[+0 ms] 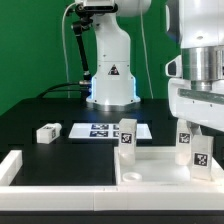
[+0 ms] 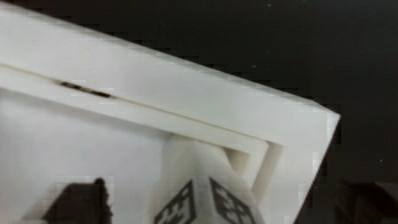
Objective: Assemble square table
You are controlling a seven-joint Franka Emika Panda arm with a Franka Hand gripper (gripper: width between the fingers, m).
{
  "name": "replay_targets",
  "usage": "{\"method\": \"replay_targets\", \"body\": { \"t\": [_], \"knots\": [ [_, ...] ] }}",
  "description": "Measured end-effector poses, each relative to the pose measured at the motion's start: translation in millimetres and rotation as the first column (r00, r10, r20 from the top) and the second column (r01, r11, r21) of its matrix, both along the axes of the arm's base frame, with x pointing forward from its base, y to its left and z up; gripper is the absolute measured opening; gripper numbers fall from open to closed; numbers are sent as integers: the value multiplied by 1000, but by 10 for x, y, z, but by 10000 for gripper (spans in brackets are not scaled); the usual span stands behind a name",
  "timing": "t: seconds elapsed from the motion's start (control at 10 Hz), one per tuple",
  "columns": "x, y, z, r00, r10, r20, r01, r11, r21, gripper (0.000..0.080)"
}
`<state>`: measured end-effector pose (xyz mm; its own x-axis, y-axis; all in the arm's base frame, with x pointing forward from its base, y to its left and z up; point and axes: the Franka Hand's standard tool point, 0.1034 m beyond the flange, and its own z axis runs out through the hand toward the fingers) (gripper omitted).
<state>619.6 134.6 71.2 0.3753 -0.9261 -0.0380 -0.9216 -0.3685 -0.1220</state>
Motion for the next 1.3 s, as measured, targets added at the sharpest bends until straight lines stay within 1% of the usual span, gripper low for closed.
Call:
{"method": "replay_targets", "body": {
  "t": [0.2, 0.3, 0.4, 0.5, 0.6, 0.8, 0.9, 1.0, 1.2, 1.3],
  "knots": [
    [6, -12, 3, 979, 204, 14, -204, 979, -28, 649],
    [25, -19, 22, 917, 398, 15, -396, 915, -75, 649],
    [27, -32, 21, 864, 502, 12, -499, 861, -96, 649],
    [47, -76, 18, 793, 609, 22, -602, 789, -124, 649],
    [43, -75, 12, 798, 603, 23, -596, 793, -123, 649],
    [41, -69, 10, 832, 555, 25, -549, 828, -114, 376],
    [38, -71, 6, 868, 496, 26, -491, 865, -105, 376],
    [37, -77, 1, 905, 424, 27, -420, 903, -96, 291],
    [35, -76, -3, 948, 317, 27, -314, 946, -81, 291],
    [11, -71, -6, 991, 135, 6, -134, 990, -49, 291]
  ]
}}
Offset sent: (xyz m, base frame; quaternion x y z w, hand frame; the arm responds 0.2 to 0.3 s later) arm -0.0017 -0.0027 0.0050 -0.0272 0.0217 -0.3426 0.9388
